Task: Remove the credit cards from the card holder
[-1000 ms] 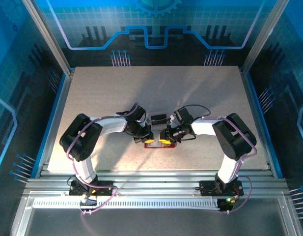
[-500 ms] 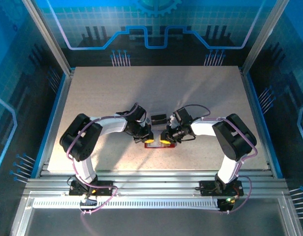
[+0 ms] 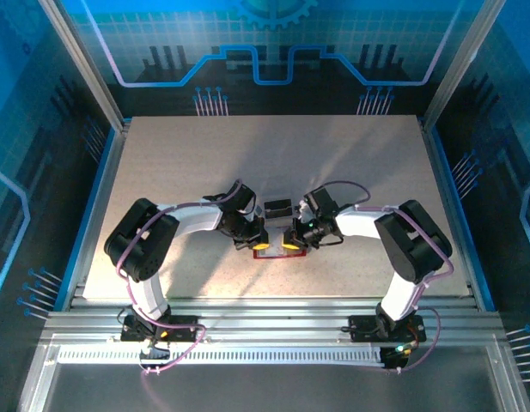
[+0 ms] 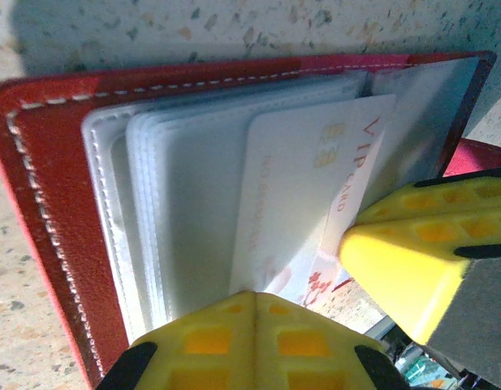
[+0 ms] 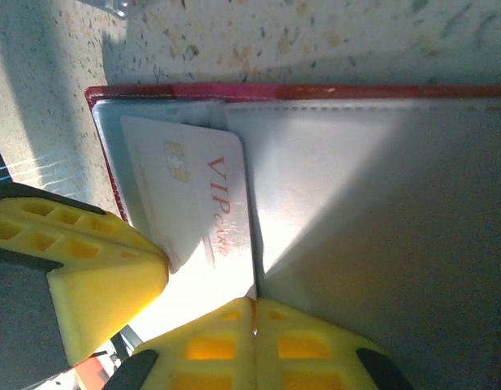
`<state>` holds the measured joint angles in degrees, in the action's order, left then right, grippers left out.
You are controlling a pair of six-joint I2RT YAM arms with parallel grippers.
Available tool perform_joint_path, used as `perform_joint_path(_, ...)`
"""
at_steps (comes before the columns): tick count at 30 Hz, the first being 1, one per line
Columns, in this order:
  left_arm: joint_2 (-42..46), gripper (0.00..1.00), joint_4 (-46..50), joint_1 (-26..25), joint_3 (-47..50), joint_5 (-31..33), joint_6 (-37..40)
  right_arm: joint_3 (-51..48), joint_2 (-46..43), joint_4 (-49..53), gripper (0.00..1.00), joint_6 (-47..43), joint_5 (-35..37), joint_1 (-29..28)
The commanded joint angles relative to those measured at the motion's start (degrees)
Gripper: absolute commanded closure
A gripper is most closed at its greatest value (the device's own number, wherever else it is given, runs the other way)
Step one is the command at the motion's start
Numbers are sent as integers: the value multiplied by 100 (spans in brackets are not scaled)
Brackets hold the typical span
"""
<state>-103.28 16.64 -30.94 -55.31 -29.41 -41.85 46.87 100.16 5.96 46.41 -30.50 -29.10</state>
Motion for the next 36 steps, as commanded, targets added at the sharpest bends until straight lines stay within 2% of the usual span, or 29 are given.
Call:
perform_joint_path(1, 55, 100, 364, -25, -68, 142, 98, -99, -237, 442, 96, -176, 280, 182)
perform_joint_path(12, 39, 100, 385, -23, -89, 145, 106, -91, -554, 856, 98, -474, 265, 458)
perform_joint_path(22, 26, 100, 380, -25, -122, 127, 99, 168, -842, 1301, 100, -758, 404, 379)
perform_joint_path(26, 10, 100, 375, -23, -135, 113, 107, 319, -716, 1372, 94, -841, 351, 183)
perform_joint_path(32, 9, 100, 370, -19, -131, 119, 106, 293, -516, 738, 83, -398, -17, 57)
perform_joint_path(36, 14, 100, 375, -25, -114, 111, 106, 279, -436, 598, 83, -287, -72, 12)
